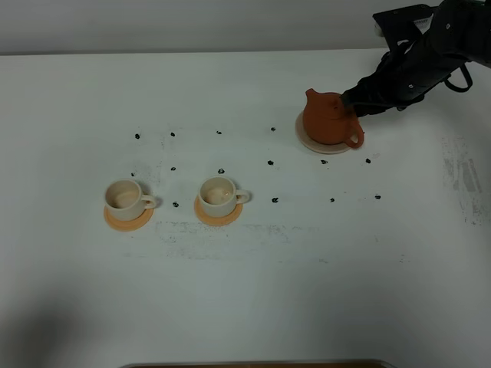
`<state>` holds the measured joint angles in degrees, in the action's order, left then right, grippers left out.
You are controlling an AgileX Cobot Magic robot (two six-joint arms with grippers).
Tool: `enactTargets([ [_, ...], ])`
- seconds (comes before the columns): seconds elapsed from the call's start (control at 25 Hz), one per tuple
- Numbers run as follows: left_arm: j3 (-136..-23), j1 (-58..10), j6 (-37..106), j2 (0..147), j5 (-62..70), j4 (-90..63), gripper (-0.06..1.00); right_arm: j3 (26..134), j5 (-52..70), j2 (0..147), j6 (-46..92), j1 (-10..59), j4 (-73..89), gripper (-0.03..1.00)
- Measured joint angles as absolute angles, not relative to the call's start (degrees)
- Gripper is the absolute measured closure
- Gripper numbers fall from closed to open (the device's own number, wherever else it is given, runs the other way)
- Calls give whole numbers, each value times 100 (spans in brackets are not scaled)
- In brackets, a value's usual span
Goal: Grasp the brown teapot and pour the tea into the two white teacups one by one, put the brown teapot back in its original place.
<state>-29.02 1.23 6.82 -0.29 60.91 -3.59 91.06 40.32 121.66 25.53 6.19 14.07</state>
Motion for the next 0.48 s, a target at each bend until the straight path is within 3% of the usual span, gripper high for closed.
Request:
enactTargets([
  [0.36, -2902, 123, 682, -29, 6091, -359, 51, 9067, 4240, 11727, 2277, 561, 836, 51],
  [0.48, -2902, 123, 682, -29, 6091, -359, 51, 8493, 3722, 11325, 2228, 571, 830, 51],
])
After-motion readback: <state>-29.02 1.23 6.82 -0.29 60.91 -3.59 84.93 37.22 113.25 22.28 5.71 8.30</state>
